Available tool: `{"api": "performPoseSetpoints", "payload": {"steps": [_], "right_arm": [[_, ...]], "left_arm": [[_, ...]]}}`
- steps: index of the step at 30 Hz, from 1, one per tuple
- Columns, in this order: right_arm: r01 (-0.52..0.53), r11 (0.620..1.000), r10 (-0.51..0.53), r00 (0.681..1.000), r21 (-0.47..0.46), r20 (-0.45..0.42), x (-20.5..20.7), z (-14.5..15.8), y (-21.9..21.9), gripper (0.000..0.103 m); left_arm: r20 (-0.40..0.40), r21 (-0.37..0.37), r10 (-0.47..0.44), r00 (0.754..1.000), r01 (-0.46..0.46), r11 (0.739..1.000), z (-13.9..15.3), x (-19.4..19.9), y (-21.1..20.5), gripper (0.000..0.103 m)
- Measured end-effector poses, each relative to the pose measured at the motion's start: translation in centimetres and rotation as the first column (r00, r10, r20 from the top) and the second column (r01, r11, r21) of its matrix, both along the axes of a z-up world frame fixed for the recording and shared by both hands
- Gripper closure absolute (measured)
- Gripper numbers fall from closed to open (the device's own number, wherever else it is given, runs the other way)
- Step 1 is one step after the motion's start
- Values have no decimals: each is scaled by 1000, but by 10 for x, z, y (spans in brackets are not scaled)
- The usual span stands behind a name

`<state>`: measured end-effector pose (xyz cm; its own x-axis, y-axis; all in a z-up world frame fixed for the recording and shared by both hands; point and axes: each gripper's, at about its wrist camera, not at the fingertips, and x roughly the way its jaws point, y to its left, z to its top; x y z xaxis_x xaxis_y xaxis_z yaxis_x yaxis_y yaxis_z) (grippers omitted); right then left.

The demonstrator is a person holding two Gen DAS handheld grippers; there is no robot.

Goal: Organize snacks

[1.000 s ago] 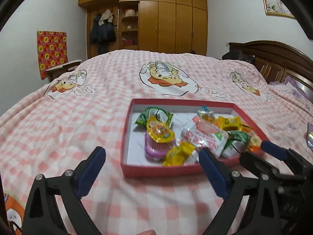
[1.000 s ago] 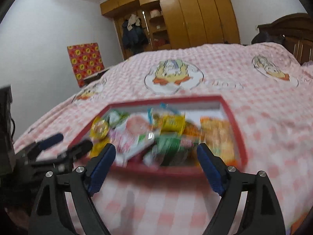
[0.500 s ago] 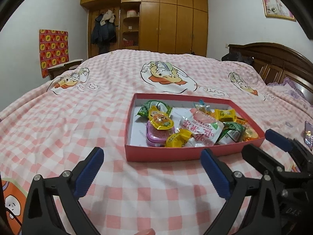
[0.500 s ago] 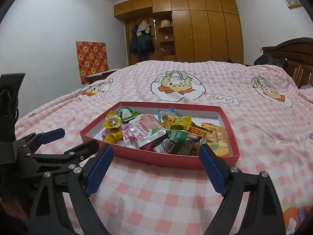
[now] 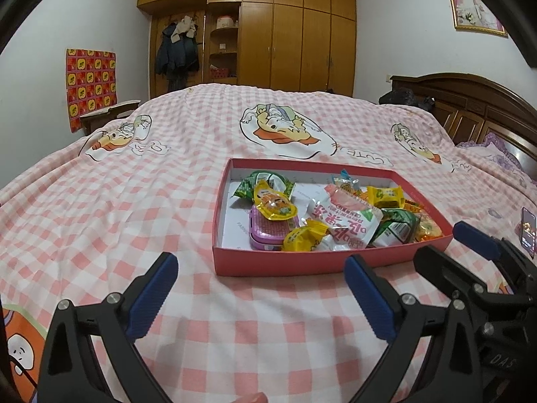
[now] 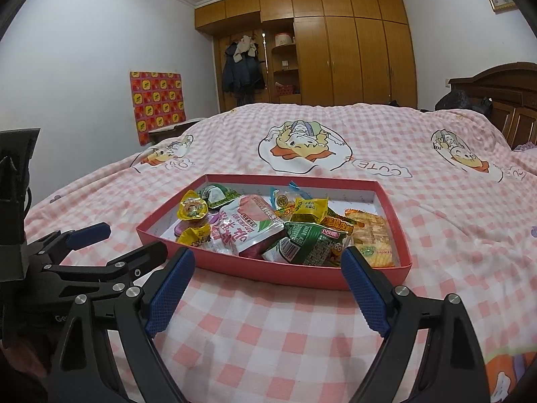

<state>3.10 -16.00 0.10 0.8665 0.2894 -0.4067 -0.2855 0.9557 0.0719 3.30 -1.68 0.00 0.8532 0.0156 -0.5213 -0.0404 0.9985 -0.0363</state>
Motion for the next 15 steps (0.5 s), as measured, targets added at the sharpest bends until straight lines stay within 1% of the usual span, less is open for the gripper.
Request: {"api": "performPoseSetpoints", "payload": {"steps": [15], "right_arm": [[-5,1000,5,1000,10,-11,2,-1,0,12]], "left_arm": [[0,0,-1,1000,1,1000,0,0,0,2]]}}
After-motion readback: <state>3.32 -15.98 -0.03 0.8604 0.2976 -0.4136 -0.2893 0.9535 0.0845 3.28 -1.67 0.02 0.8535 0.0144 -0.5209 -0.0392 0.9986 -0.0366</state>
